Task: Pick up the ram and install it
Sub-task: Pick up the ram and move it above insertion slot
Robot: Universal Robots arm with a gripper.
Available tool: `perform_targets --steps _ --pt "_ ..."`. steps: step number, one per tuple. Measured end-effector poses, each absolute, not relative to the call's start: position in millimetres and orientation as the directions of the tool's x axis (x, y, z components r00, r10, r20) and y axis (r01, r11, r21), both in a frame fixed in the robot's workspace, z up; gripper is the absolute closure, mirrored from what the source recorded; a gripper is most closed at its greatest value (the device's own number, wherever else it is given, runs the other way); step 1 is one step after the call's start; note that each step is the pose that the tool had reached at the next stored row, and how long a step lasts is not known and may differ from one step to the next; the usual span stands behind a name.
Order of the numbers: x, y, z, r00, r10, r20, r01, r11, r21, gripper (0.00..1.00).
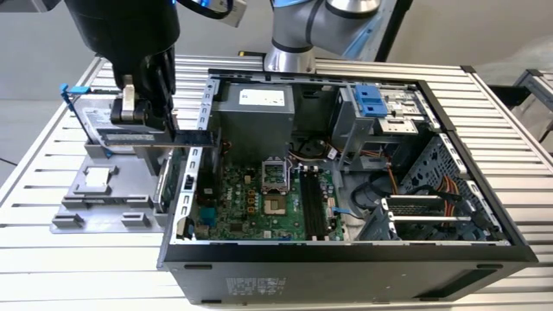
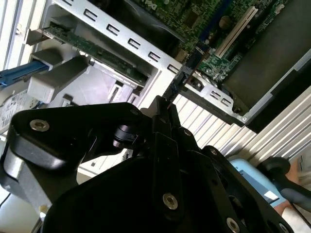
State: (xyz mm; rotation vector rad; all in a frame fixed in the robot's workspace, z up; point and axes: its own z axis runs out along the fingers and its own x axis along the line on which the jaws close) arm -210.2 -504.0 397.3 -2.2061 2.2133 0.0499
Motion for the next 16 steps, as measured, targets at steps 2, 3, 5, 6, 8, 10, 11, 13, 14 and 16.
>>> perform_targets --steps 2,3,5,6,8,10,11,13,14,16 --pt "-206 -504 397 -0.003 -0.999 -0.034 -1.000 0.003 0.011 1.00" --pt "-205 -504 397 -0.003 -0.999 -0.034 -1.000 0.003 0.011 1.00" --pt "-201 -504 397 -0.004 -0.999 -0.034 -1.000 0.003 0.012 1.00" --pt "-199 -504 397 -0.003 -0.999 -0.034 -1.000 0.003 0.012 1.00" --pt "-197 -504 397 -0.003 -0.999 -0.034 -1.000 0.003 0.012 1.00" --pt "-195 -504 397 -0.003 -0.999 -0.034 -1.000 0.003 0.012 1.00" --pt "-195 -504 397 -0.003 -0.999 -0.034 -1.000 0.003 0.012 1.00" --pt "-194 -504 397 -0.003 -0.999 -0.034 -1.000 0.003 0.012 1.00" --pt "-193 -504 397 -0.004 -0.999 -0.034 -1.000 0.003 0.012 1.00" --pt "-193 -504 397 -0.003 -0.999 -0.034 -1.000 0.003 0.012 1.00"
